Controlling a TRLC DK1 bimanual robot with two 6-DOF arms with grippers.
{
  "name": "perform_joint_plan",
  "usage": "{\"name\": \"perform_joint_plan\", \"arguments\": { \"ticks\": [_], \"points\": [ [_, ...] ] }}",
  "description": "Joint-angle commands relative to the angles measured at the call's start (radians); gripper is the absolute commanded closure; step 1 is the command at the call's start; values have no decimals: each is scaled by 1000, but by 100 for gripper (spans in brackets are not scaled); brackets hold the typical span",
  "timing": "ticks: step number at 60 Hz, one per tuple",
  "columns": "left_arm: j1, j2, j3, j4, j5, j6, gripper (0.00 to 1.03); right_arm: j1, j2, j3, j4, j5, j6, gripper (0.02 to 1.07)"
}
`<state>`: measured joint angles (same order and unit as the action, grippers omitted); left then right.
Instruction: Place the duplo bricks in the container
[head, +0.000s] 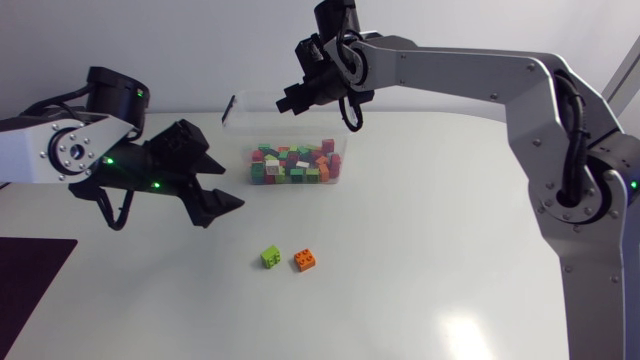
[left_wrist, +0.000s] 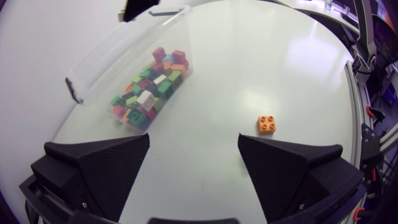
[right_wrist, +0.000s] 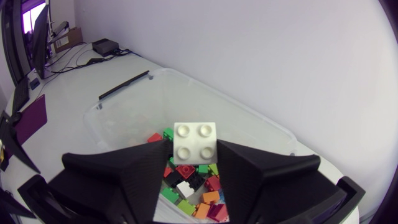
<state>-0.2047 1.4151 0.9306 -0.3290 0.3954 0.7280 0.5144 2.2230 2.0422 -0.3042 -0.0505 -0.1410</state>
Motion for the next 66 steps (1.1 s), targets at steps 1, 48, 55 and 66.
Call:
{"name": "perform_joint_plan", "arguments": {
  "ticks": [1, 48, 55, 66],
  "points": [
    [-70, 27, -38, -25, -44, 4, 5, -10, 35, 36, -3, 17, 15, 6],
    [-305, 329, 76, -111, -313, -268, 25, 16, -600, -666, -82, 52, 18, 6],
    [-315, 358, 82, -111, -313, -282, 32, 27, -642, -738, -107, 18, -28, 6],
    [-315, 401, 97, -111, -323, -292, 58, 38, -623, -775, -177, -38, -89, 6]
  ]
}}
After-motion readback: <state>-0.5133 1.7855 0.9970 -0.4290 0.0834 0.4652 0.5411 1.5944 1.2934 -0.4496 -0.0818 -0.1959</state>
